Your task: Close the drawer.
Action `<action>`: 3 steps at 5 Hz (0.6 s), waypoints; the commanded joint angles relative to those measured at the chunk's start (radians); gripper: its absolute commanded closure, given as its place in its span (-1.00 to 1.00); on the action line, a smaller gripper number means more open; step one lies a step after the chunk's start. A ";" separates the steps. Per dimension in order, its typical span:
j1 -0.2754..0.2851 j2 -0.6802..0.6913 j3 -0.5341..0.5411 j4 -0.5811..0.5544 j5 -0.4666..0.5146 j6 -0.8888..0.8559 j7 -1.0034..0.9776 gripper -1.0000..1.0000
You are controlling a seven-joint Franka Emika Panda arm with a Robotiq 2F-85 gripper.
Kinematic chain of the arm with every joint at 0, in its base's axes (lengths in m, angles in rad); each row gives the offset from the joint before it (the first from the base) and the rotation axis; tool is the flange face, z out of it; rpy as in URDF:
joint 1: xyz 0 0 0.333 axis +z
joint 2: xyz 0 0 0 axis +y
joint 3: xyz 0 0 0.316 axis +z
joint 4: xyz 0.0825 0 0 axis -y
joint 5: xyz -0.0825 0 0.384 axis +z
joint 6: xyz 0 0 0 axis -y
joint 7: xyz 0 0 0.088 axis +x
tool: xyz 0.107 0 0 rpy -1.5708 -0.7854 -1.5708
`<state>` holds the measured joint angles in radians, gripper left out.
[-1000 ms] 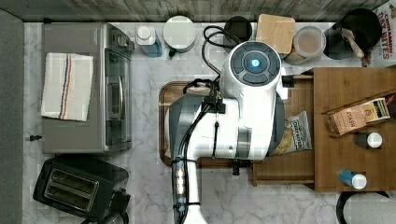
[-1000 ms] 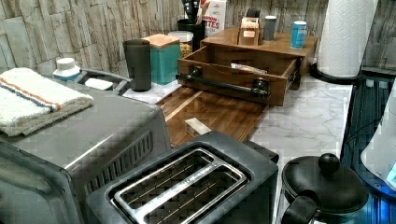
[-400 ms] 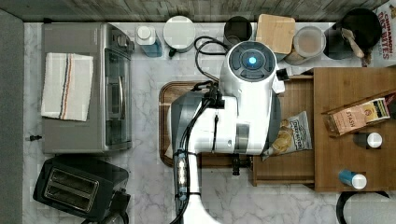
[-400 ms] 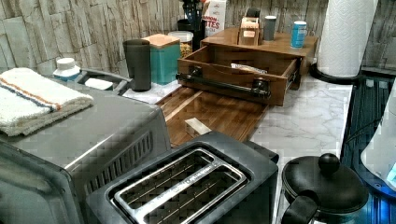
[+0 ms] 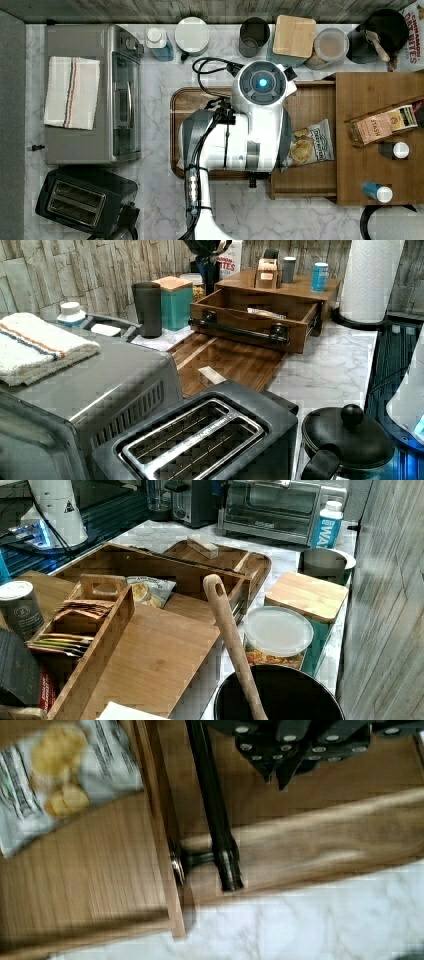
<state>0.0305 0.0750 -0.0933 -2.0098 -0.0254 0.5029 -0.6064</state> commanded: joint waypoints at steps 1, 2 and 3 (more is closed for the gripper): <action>0.039 0.037 0.039 -0.098 -0.159 0.101 -0.049 1.00; 0.036 0.036 0.026 -0.162 -0.186 0.225 -0.078 1.00; 0.041 0.057 0.030 -0.198 -0.212 0.276 -0.026 1.00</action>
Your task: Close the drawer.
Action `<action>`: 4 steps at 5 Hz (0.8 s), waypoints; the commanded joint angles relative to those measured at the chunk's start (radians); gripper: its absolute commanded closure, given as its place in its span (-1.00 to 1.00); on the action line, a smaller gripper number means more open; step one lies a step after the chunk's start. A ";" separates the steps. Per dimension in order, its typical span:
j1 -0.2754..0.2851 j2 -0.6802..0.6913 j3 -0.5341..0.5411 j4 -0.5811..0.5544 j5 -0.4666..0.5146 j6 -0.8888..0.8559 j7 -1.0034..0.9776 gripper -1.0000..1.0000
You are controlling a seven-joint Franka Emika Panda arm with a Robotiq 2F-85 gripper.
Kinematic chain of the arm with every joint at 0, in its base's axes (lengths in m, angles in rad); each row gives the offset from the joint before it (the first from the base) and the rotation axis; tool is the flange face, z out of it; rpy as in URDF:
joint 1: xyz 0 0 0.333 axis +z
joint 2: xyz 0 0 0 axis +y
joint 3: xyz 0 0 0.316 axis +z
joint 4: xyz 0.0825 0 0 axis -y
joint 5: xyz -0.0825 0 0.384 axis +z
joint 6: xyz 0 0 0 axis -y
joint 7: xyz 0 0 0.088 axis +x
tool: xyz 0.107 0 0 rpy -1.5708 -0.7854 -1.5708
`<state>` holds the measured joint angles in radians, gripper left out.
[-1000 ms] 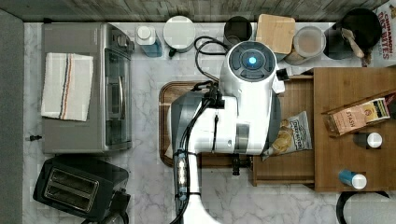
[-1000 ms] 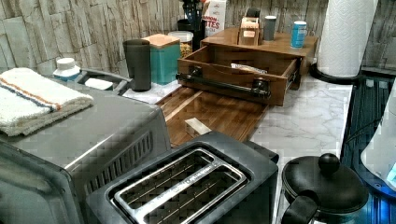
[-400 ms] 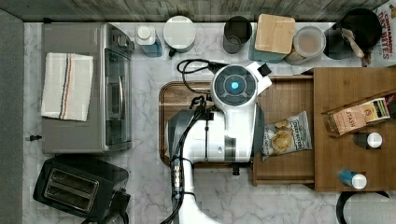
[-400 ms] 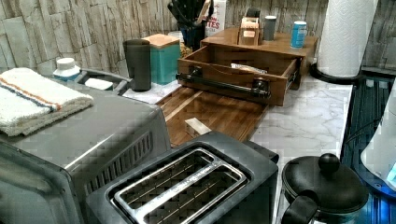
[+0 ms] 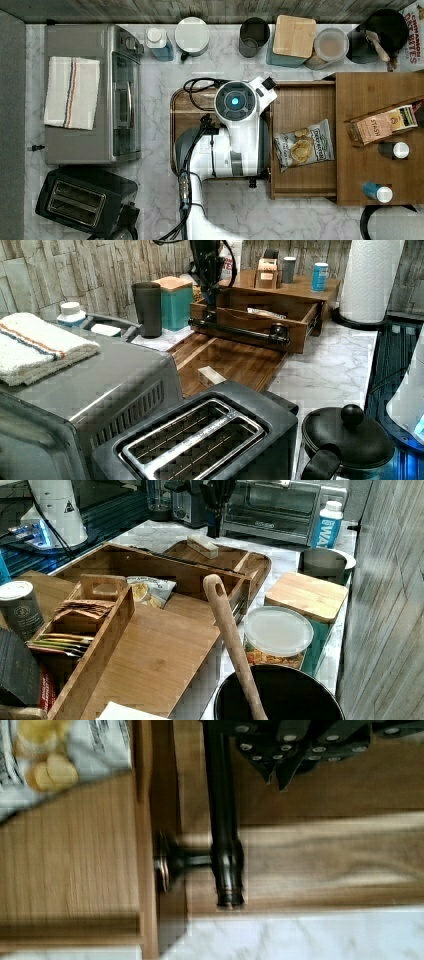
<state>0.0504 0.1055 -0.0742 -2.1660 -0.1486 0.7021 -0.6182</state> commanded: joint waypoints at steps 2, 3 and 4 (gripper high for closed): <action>-0.016 0.077 0.011 -0.067 0.001 0.099 -0.097 1.00; -0.011 0.081 0.008 -0.097 0.018 0.102 -0.082 1.00; 0.005 0.072 0.007 -0.151 0.011 0.142 -0.026 1.00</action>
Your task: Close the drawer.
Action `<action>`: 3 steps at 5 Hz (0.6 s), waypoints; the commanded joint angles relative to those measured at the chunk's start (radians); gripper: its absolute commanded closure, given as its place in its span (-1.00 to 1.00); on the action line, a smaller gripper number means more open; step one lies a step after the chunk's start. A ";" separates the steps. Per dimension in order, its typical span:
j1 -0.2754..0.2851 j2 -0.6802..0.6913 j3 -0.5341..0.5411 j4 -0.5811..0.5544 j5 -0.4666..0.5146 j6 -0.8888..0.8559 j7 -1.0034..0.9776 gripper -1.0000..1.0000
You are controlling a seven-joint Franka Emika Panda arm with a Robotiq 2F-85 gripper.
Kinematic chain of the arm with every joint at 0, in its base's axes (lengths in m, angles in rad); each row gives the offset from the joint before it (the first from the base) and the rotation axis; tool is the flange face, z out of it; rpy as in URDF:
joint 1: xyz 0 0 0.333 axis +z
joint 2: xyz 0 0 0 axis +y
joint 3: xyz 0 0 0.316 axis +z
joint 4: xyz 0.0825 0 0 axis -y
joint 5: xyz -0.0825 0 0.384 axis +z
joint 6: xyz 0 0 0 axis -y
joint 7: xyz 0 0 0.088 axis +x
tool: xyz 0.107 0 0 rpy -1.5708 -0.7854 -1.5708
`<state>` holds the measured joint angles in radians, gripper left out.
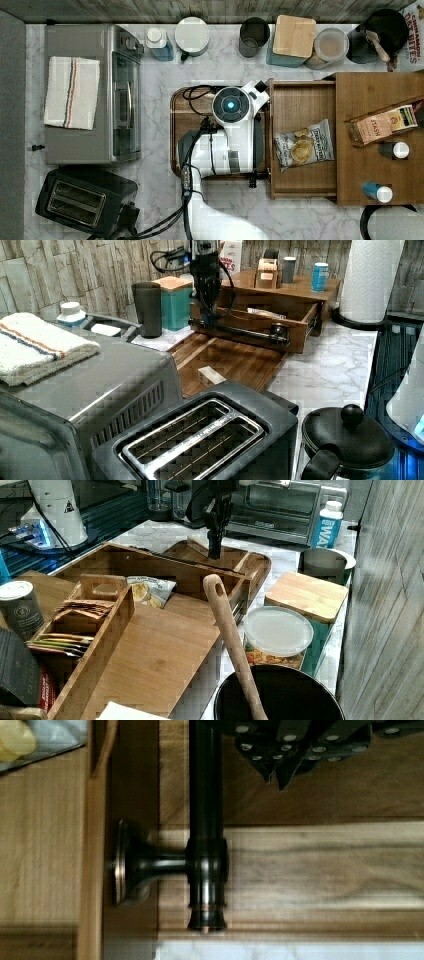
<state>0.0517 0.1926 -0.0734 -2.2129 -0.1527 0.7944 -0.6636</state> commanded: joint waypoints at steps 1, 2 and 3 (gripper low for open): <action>0.014 -0.040 -0.006 -0.140 -0.016 0.076 0.049 1.00; -0.001 -0.044 -0.021 -0.140 -0.036 0.095 0.010 1.00; -0.034 -0.054 -0.044 -0.146 -0.062 0.147 -0.084 1.00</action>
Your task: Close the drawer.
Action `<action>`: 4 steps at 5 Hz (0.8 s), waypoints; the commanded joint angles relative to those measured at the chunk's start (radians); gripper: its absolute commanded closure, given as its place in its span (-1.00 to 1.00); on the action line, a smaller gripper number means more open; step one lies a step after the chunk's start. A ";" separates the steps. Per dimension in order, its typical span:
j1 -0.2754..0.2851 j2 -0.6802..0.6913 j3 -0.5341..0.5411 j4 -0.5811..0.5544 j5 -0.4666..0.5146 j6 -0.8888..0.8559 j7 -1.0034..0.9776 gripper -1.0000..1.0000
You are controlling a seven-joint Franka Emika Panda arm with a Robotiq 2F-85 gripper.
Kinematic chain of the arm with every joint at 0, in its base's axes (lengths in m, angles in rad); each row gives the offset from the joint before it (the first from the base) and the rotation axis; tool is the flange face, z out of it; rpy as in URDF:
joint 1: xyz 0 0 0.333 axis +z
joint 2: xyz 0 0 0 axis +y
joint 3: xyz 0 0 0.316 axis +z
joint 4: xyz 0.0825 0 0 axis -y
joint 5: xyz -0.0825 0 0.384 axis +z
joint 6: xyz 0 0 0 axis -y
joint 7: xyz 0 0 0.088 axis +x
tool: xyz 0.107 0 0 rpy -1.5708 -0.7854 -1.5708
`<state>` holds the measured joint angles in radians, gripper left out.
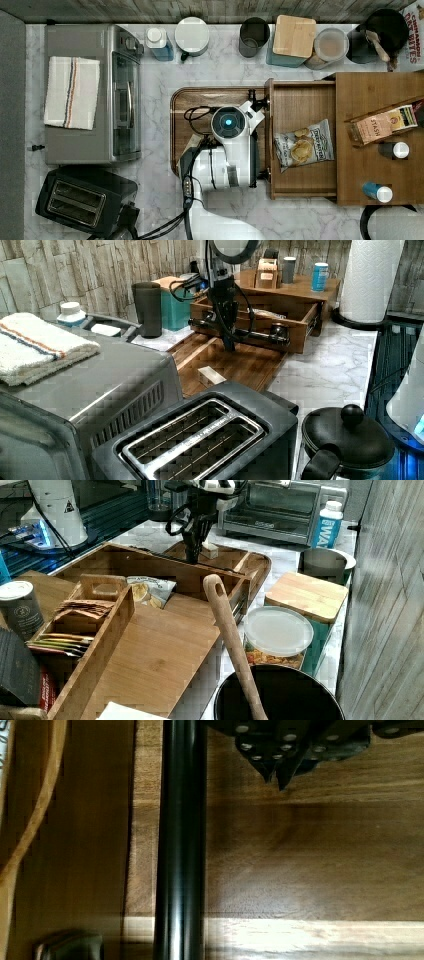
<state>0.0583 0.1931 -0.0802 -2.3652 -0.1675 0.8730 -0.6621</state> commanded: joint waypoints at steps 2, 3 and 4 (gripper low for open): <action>-0.114 -0.065 -0.057 0.094 0.027 0.034 -0.295 1.00; -0.165 -0.008 -0.066 0.220 0.116 -0.041 -0.434 1.00; -0.212 0.017 -0.084 0.291 0.180 -0.060 -0.556 1.00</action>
<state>-0.0688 0.2268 -0.0969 -2.2891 -0.0591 0.7827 -1.1074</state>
